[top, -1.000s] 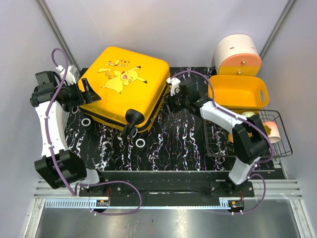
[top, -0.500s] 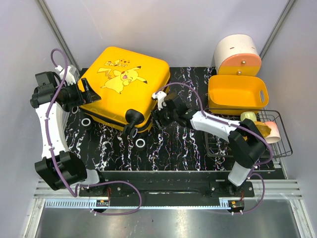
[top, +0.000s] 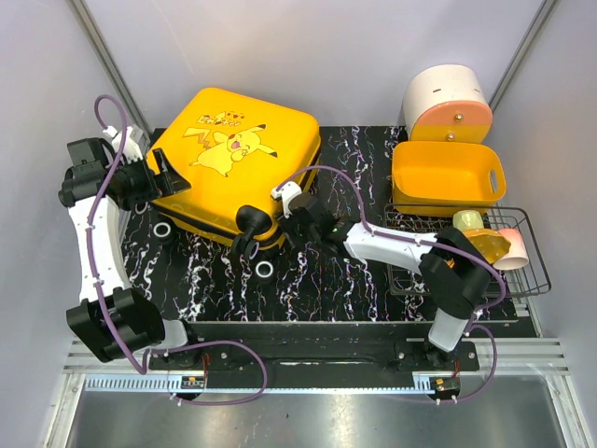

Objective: Open, take out, and arrange the luggage

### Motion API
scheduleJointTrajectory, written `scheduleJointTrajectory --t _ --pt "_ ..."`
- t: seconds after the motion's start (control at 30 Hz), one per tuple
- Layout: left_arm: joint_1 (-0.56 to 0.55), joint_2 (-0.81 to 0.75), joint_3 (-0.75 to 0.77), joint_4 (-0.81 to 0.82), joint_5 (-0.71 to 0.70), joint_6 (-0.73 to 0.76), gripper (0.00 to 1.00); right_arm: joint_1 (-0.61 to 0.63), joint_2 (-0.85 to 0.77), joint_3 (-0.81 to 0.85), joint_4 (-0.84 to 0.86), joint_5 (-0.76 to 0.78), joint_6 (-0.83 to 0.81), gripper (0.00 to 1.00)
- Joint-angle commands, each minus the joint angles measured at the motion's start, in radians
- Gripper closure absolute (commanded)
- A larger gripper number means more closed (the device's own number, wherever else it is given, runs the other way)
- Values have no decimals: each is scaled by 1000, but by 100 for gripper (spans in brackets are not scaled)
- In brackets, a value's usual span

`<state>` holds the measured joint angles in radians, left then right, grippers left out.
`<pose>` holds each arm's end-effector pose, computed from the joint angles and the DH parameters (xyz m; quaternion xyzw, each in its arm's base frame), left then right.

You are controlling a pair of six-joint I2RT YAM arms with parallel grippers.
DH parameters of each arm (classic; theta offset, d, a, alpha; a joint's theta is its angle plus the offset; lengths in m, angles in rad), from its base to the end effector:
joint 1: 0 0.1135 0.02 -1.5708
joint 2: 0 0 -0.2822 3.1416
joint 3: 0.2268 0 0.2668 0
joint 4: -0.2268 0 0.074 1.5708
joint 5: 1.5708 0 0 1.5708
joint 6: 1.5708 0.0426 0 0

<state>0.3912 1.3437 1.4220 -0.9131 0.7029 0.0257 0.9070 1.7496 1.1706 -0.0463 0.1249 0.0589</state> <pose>0.2716 0.0822 0.3897 -0.0374 0.8839 -0.2444 0.3969 0.2598 0.3235 0.2311 -0.3397 0.8216 0.1618 0.4283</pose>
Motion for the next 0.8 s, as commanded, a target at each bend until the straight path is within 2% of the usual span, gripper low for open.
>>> scheduleJointTrajectory --t 0.0,0.03,0.17,0.37,0.57,0.6,0.63,0.7,0.73,0.77 --pt "6 -28 6 53 -8 -9 7 0 25 43 115 97 21 67" --pt "9 -28 5 52 -8 -6 7 0 21 40 120 91 13 80" --pt "14 -25 -5 51 -22 14 8 -28 -30 -11 154 42 -27 100" --pt "15 -6 -3 45 -19 37 9 -149 -108 -86 200 -201 -54 100" --pt "14 -1 9 33 -13 57 10 -217 -137 -147 243 -459 -166 100" --pt "14 -2 11 31 -11 65 10 -217 -142 -147 228 -514 -180 97" --pt "15 -3 12 23 -6 69 10 -217 -147 -147 215 -543 -182 90" --pt "15 -14 12 22 0 71 9 -217 -180 -176 232 -589 -136 70" --pt "15 -18 11 23 0 71 9 -217 -193 -190 252 -597 -113 41" --pt "15 -26 8 23 7 71 9 -217 -212 -219 290 -597 -66 33"
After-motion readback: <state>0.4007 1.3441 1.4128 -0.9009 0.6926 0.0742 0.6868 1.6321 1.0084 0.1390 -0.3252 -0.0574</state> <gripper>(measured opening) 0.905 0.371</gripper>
